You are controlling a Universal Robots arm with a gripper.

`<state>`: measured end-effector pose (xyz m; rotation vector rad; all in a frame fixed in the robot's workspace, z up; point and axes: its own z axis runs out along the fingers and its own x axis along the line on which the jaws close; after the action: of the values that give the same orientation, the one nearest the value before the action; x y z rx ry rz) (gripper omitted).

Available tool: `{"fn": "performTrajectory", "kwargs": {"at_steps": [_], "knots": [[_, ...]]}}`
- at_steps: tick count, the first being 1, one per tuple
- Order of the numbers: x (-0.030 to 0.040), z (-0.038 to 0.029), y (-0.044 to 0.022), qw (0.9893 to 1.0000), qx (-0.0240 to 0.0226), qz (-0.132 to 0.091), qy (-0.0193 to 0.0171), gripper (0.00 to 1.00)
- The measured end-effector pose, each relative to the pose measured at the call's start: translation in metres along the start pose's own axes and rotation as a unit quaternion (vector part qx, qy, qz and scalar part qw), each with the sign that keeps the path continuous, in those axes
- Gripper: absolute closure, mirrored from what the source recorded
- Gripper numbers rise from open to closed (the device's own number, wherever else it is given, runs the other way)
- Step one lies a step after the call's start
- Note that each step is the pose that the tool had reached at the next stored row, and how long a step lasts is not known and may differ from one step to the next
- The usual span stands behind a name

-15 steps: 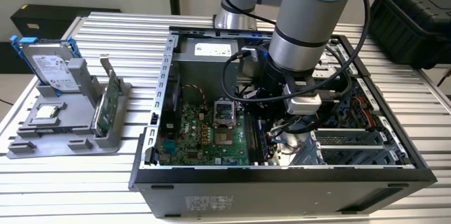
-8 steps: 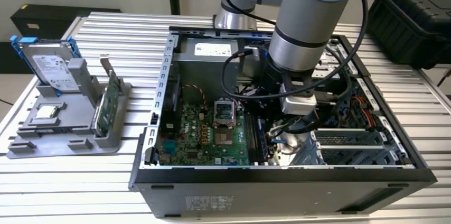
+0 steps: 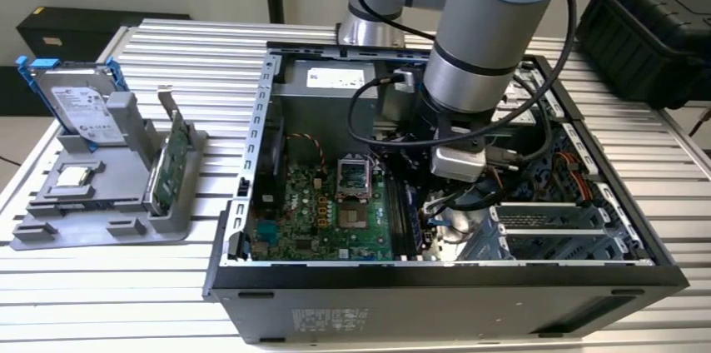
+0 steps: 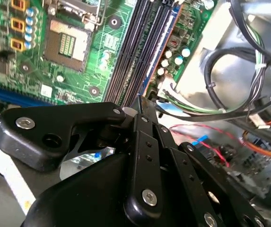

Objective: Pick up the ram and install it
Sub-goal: 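Press down the ram until it locks into place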

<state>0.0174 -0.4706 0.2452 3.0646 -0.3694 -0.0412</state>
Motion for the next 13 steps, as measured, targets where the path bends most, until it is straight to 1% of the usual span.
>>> {"fn": "performTrajectory", "kwargs": {"at_steps": [3,6,10,13], "knots": [[0.0,0.0,0.0,0.9997,0.0005,0.025,-0.0014,1.0],[0.0,0.0,0.0,0.9988,0.001,0.048,-0.0028,1.0],[0.0,0.0,0.0,0.9968,0.0016,0.08,-0.0046,1.0],[0.0,0.0,0.0,0.9947,0.002,0.102,-0.0059,1.0]]}}
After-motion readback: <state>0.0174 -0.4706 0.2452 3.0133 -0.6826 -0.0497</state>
